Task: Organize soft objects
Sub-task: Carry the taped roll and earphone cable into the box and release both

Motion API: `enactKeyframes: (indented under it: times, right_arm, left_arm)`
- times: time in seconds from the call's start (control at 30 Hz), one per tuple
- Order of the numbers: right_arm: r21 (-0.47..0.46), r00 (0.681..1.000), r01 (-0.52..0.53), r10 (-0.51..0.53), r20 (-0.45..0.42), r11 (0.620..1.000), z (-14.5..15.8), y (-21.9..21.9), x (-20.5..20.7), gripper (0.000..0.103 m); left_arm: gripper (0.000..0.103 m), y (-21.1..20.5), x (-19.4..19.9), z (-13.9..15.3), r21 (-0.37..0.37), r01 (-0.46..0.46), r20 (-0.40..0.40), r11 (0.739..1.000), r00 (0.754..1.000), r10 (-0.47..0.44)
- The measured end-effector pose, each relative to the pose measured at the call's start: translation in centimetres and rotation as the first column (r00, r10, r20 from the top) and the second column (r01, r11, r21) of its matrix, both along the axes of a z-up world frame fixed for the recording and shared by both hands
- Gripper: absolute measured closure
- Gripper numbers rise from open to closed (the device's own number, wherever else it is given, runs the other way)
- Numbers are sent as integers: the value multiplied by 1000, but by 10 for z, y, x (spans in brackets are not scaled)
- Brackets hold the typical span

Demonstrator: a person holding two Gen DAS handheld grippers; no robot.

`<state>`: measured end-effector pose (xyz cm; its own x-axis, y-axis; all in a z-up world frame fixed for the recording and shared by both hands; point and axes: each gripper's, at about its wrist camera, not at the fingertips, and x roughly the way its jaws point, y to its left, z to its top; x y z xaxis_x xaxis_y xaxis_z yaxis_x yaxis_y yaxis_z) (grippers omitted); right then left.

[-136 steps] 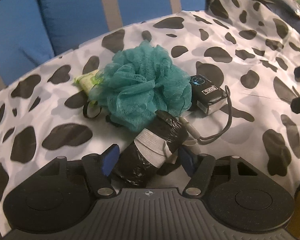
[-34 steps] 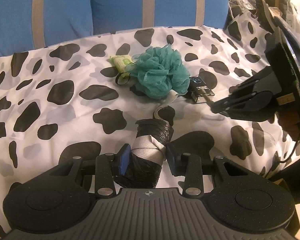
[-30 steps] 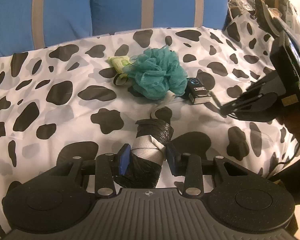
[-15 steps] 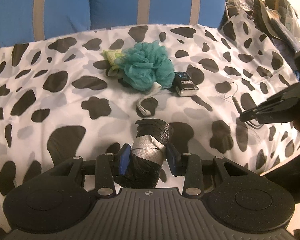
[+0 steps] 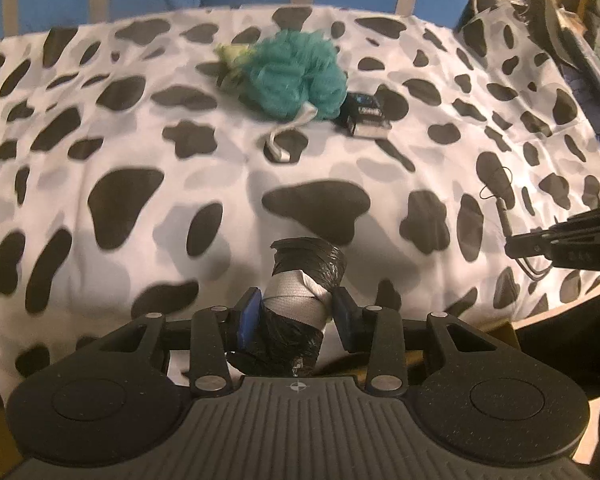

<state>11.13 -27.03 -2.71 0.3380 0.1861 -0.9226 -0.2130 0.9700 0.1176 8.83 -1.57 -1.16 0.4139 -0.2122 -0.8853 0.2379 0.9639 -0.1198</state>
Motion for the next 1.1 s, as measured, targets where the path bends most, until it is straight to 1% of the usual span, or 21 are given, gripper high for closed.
enactKeyframes:
  times: [0.33,0.57,0.87,0.97,1.1]
  right_arm:
    - [50,999,-19,21,-27,999,-1,6,-40,99]
    - [83,998,-33,38,-52,996,-3,12,-64,99]
    - [113,987,-64,79,-138,992,-16,27,-93,99]
    - [129,982,-61,83,-172,990,-21,32,-100,99]
    - [127,974,-58,84,-211,990,-27,36,-105,99]
  left_arm:
    - [65,-8,-40,-5,-31,-19,-61,999,998,17]
    - [65,-14,-65,-11,-33,-12,-91,999,996,9]
    - [65,-22,-91,-21,-29,4,-146,1000,989,-8]
    - [65,-25,-95,-22,-24,7,-154,1000,988,-11]
    - [65,-28,-99,-24,-23,13,-161,1000,987,-17]
